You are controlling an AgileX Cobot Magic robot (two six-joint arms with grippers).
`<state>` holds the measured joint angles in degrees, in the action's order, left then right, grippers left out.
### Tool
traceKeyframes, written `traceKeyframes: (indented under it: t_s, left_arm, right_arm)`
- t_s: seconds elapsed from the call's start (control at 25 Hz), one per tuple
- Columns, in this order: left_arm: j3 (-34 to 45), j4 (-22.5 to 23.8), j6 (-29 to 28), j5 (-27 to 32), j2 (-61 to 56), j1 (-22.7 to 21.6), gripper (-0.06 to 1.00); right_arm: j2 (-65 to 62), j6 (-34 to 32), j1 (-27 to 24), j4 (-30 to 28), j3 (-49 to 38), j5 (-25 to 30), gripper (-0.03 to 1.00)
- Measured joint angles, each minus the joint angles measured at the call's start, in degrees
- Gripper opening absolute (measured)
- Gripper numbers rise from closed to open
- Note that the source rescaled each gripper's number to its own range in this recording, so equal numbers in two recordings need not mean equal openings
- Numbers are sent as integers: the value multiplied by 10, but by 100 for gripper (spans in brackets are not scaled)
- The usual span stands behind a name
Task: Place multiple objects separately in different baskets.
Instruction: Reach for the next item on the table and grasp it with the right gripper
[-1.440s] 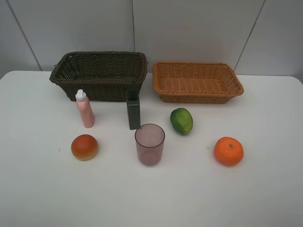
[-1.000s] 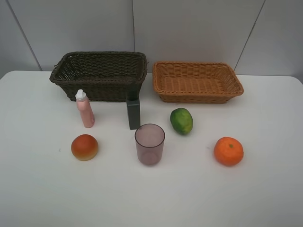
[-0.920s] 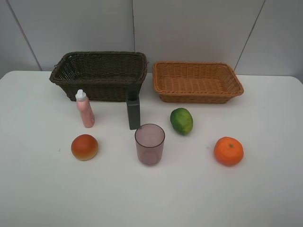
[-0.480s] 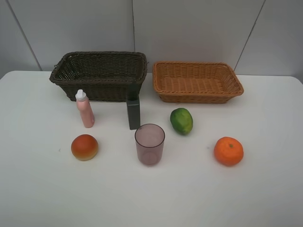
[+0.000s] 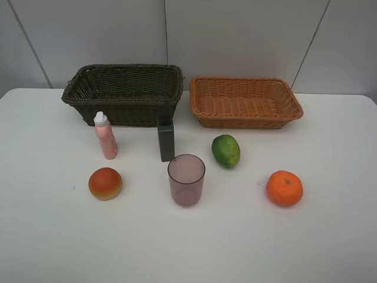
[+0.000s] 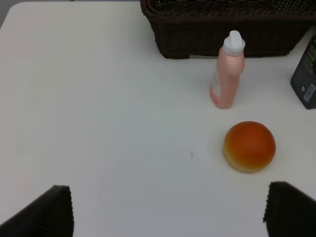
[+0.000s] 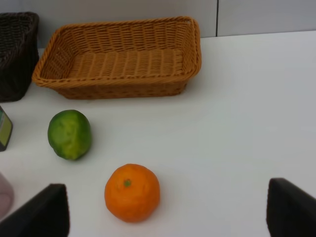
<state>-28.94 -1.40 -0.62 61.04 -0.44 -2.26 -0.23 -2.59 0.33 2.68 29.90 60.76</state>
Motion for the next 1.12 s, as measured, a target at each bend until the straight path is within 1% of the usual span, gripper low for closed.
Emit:
traceKeyframes:
  t_s: [1.12]
  left_arm:
    - [0,0,0,0,0,0,100]
  right_arm:
    - [0,0,0,0,0,0,77]
